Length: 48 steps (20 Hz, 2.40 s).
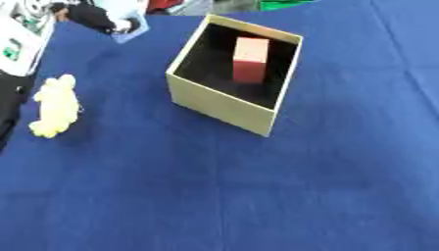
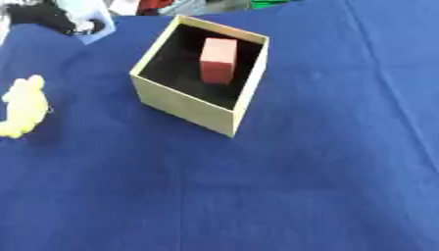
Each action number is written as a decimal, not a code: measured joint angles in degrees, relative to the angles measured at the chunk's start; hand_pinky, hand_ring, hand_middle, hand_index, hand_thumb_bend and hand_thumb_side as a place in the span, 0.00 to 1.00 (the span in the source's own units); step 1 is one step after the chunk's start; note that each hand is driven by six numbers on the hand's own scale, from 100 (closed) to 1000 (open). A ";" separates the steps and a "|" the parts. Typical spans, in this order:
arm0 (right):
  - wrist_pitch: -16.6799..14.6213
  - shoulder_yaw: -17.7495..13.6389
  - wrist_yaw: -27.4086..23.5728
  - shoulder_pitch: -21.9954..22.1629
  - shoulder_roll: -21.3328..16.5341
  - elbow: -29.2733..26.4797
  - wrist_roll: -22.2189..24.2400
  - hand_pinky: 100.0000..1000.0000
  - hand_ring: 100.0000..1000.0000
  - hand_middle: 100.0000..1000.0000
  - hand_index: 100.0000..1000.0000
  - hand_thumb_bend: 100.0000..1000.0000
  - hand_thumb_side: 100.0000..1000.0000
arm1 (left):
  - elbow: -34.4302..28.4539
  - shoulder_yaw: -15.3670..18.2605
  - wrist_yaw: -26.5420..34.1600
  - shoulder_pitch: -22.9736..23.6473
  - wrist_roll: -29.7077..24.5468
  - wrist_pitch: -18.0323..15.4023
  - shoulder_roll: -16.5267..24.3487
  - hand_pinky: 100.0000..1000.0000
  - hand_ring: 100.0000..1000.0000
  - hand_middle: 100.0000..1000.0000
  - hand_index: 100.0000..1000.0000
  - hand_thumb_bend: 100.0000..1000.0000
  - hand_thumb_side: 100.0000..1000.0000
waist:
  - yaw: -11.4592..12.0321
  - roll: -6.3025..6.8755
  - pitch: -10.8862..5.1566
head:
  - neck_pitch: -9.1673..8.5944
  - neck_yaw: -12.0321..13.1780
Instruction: Pick up objects on the table and place them in the box.
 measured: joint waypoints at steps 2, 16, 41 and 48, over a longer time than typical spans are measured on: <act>-0.04 0.01 -0.01 -0.09 0.02 0.00 0.06 0.84 0.71 0.62 0.75 0.00 0.82 | -1.07 -0.82 0.30 -0.55 0.07 -0.18 -0.93 0.62 0.55 0.45 0.61 0.00 0.22 | -0.17 0.01 -0.14 | 0.00 0.04; -0.19 0.07 -0.29 -1.10 0.09 0.00 0.49 0.84 0.71 0.63 0.75 0.00 0.81 | -2.57 -5.76 8.23 -1.57 3.39 -5.01 -7.54 0.63 0.55 0.47 0.62 0.00 0.33 | -1.15 0.39 -0.17 | 0.25 -1.04; -0.22 0.07 -0.37 -1.57 0.55 0.00 0.46 0.84 0.71 0.62 0.75 0.00 0.81 | 2.05 -7.73 6.31 1.15 -0.24 -10.70 -9.00 0.80 0.81 0.78 0.89 1.00 0.58 | -1.45 0.72 -0.15 | 1.30 -2.10; -0.24 0.05 -0.40 -1.56 0.57 0.00 0.44 0.84 0.71 0.62 0.75 0.00 0.81 | 2.61 -6.75 2.26 1.38 0.78 -10.76 -9.01 0.78 0.80 0.75 0.87 0.92 0.54 | -1.37 0.67 -0.10 | 1.33 -2.06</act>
